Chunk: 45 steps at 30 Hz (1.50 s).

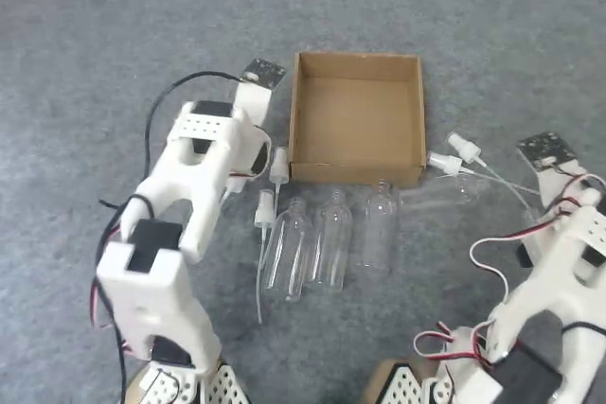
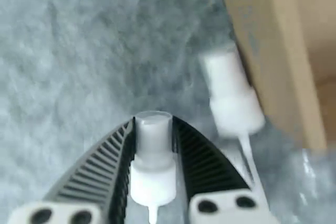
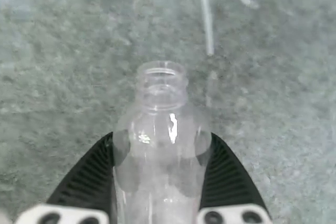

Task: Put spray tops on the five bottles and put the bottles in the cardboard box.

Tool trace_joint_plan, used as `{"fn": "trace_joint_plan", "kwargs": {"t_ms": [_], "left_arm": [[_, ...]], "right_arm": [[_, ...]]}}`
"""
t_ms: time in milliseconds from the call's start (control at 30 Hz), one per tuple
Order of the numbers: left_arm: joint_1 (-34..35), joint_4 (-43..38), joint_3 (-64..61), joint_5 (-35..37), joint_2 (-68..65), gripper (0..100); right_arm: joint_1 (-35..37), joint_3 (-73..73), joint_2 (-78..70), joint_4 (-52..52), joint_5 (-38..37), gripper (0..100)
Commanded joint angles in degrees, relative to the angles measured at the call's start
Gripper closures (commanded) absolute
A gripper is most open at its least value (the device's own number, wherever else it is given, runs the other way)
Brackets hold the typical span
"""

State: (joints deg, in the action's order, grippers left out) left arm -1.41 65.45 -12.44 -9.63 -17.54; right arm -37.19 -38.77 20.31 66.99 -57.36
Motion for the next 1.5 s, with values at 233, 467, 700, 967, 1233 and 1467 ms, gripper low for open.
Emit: {"fn": "trace_joint_plan", "kwargs": {"t_ms": [233, 467, 700, 967, 1233, 1467], "left_arm": [[3.25, 4.84, -18.42, 0.0, 35.78, 99], [3.25, -1.76, -30.99, 0.18, 43.34, 99], [3.25, -3.96, -34.51, -0.26, 44.48, 99], [3.25, -4.04, -34.59, -0.26, 44.31, 99], [3.25, -4.04, -34.59, -0.26, 44.31, 99], [3.25, -4.04, -34.59, -0.26, 44.31, 99]], "right_arm": [[-3.82, 12.22, -14.81, -2.07, 4.31, 99.1], [-3.82, 25.05, -30.9, -1.71, 12.13, 99.0], [-3.47, 27.43, -35.65, -1.54, 12.13, 89.4], [-0.13, 32.0, -33.98, 6.37, 11.78, 69.7], [1.71, 34.2, -32.22, 8.48, 10.11, 69.5], [-0.4, 34.2, -33.89, 8.4, 3.78, 69.6]]}}
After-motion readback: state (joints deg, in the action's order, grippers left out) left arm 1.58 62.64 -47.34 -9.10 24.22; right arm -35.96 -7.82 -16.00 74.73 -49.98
